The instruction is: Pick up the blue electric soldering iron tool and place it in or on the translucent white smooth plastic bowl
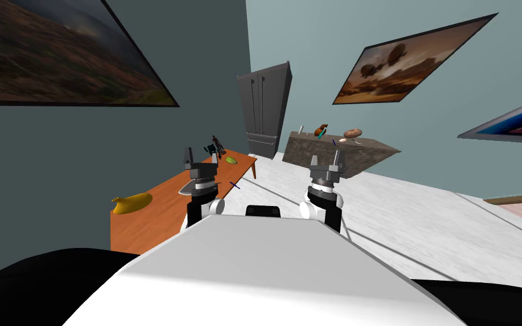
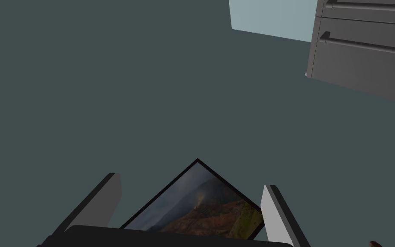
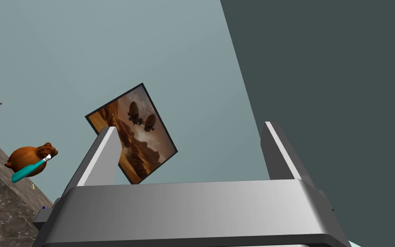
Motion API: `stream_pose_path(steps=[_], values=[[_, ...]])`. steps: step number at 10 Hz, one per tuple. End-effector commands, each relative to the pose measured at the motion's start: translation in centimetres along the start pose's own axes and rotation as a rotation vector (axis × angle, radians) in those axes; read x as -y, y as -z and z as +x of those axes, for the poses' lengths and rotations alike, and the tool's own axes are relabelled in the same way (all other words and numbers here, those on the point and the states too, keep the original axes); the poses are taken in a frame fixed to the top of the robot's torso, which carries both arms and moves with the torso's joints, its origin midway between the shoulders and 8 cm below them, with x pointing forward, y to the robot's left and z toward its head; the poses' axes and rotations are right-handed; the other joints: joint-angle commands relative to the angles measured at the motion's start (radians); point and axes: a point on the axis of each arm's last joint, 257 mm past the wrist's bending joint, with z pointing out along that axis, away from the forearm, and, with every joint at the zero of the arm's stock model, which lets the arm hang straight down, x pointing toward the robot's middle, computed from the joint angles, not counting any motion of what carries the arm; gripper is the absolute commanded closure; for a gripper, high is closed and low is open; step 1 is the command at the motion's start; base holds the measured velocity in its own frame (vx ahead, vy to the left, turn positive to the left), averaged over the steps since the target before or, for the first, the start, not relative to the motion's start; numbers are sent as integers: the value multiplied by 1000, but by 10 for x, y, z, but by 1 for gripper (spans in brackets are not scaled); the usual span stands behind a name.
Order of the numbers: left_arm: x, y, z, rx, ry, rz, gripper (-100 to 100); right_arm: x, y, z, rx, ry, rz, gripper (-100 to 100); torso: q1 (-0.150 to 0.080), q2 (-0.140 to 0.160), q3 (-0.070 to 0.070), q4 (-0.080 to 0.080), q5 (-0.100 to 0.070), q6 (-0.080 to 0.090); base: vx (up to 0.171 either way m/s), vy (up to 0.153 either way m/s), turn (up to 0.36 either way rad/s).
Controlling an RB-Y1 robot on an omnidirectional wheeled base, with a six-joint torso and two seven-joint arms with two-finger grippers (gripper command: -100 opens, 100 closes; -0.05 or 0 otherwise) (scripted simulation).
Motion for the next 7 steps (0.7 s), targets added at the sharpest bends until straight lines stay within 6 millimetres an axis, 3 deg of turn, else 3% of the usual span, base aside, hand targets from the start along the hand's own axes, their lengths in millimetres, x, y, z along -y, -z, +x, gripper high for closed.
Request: stream_pose_path(steps=[1,5,7], values=[[-20,7,1,-20,-10,-44,-100,0,0,0,0,0,0,0,0,0,0,0,0,0,10,4,-128],[-55,22,0,-41,-21,-118,-100,0,0,0,0,0,0,0,2,-1,-1,0,0,0,15,19,-73],[-83,36,-1,-55,-28,-175,-100,0,0,0,0,0,0,0,1,-1,-1,0,0,0,12,23,-90]])
